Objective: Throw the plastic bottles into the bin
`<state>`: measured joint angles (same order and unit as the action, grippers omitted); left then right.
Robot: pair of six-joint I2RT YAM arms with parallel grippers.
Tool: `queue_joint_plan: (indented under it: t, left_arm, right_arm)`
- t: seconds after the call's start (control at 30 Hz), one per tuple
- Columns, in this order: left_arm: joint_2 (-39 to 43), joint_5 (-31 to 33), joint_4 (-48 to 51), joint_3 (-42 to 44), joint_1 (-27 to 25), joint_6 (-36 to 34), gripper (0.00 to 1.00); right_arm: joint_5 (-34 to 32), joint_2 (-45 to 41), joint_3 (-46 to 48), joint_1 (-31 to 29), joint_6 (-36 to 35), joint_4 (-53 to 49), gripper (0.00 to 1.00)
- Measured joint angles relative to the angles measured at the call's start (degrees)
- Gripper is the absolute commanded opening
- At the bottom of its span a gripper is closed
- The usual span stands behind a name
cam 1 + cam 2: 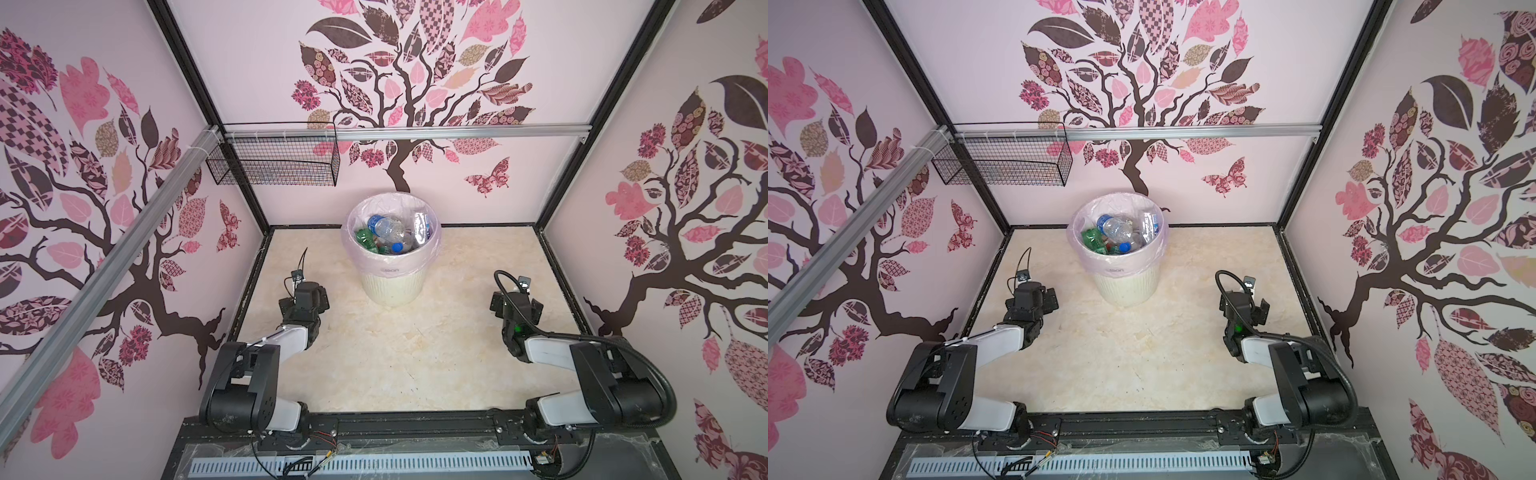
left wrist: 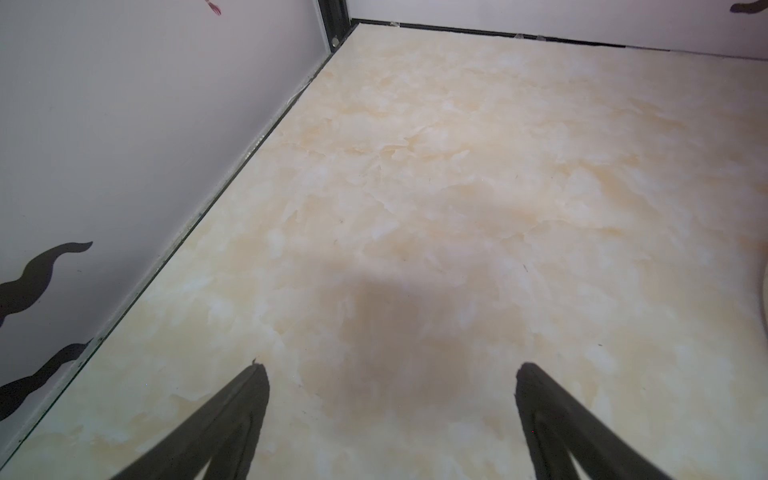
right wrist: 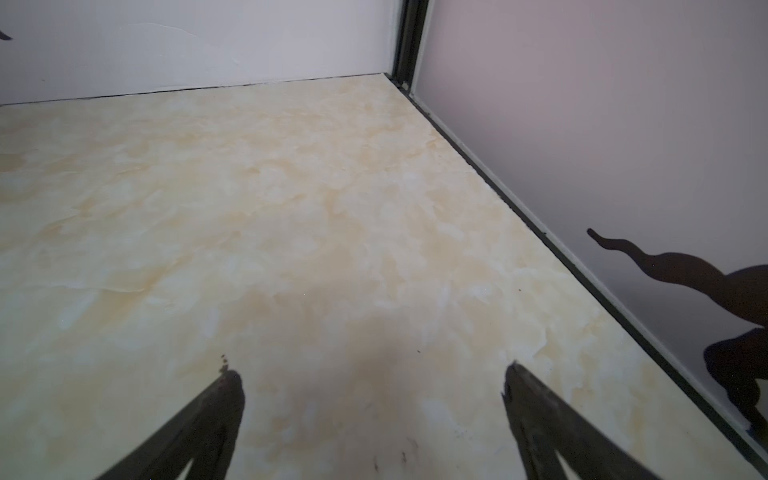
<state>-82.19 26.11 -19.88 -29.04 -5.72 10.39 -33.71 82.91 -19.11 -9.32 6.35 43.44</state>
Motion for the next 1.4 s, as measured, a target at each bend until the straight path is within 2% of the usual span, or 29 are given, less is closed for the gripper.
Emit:
queue_joint_plan:
  t: [0.13, 0.33, 0.47, 0.57, 0.8, 1.4]
  left_arm:
    - [0.72, -0.04, -5.68, 1.88, 0.07, -1.73, 0.97]
    - [0.68, -1.03, -13.92, 2.56, 0.11, -5.53, 0.98]
    - [-5.99, -2.40, -28.70, 7.72, 1.01, -7.23, 0.98]
    - [-8.39, -3.85, -27.87, 8.48, 2.19, -7.26, 0.98]
    - [-7.96, -7.87, -29.94, 8.15, 5.53, -6.14, 0.98]
    - [-7.96, -9.88, -29.88, 8.15, 5.73, -5.84, 0.98]
  right_arm:
    - [1.20, 4.02, 0.74, 0.26, -1.99, 10.43, 1.00]
    - [5.27, 4.46, 1.38, 0.57, -3.26, 16.41, 1.00]
    - [10.05, 4.48, 3.10, 1.88, -3.65, 19.19, 1.00]
    - [13.18, 6.58, 4.46, 3.17, -4.02, 23.47, 1.00]
    - [18.05, 6.97, 4.33, 4.74, -3.80, 23.45, 1.00]
    - [19.78, 6.97, 4.33, 4.96, -3.80, 23.56, 1.00]
